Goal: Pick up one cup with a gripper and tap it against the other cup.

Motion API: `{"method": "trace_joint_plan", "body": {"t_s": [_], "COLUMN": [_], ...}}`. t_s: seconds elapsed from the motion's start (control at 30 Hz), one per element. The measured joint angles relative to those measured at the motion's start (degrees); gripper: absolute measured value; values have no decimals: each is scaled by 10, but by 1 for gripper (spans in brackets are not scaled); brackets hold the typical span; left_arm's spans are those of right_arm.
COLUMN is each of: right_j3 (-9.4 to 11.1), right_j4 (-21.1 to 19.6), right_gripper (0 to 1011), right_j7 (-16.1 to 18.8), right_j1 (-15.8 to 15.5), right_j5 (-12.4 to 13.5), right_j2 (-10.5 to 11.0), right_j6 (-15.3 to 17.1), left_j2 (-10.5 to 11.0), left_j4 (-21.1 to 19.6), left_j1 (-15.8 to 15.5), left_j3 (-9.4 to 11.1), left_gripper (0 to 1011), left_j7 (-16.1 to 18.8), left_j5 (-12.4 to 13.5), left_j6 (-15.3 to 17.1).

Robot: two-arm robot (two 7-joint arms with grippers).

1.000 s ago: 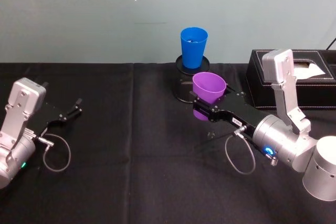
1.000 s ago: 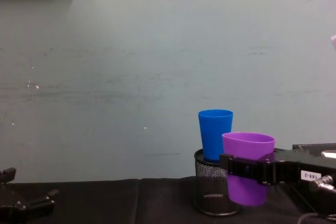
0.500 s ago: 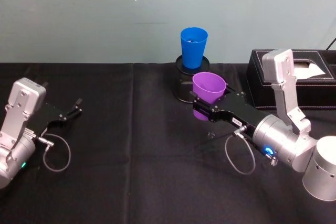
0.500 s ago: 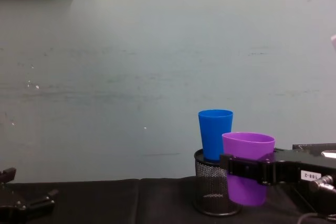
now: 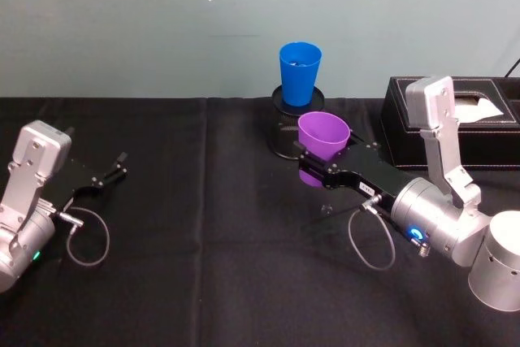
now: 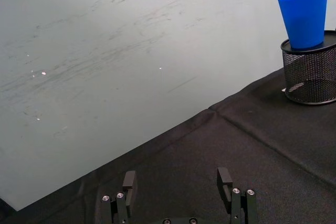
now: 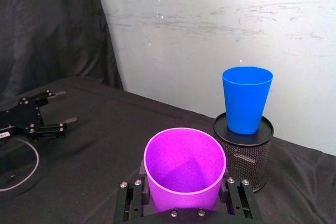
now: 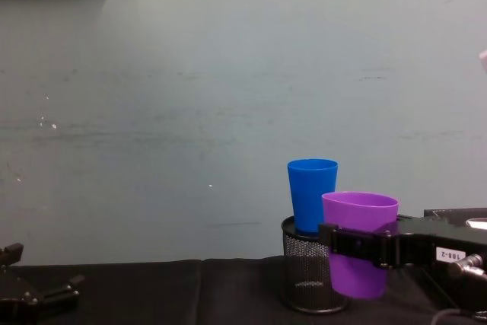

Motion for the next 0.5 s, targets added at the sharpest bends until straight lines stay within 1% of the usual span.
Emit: {"method": "trace_joint_plan", "body": {"t_s": [0.5], "right_j3": [0], "right_j4": [0], "right_gripper": [715], "right_j7": [0], "right_j1": [0], "right_j5": [0], "right_j2": [0], "right_j6": [0], "left_j2": [0], "left_j4": [0], "left_j1": [0], "left_j3": [0], "left_gripper": [1000], "left_j7": [0], "left_j5": [0], "left_j6": [0]}}
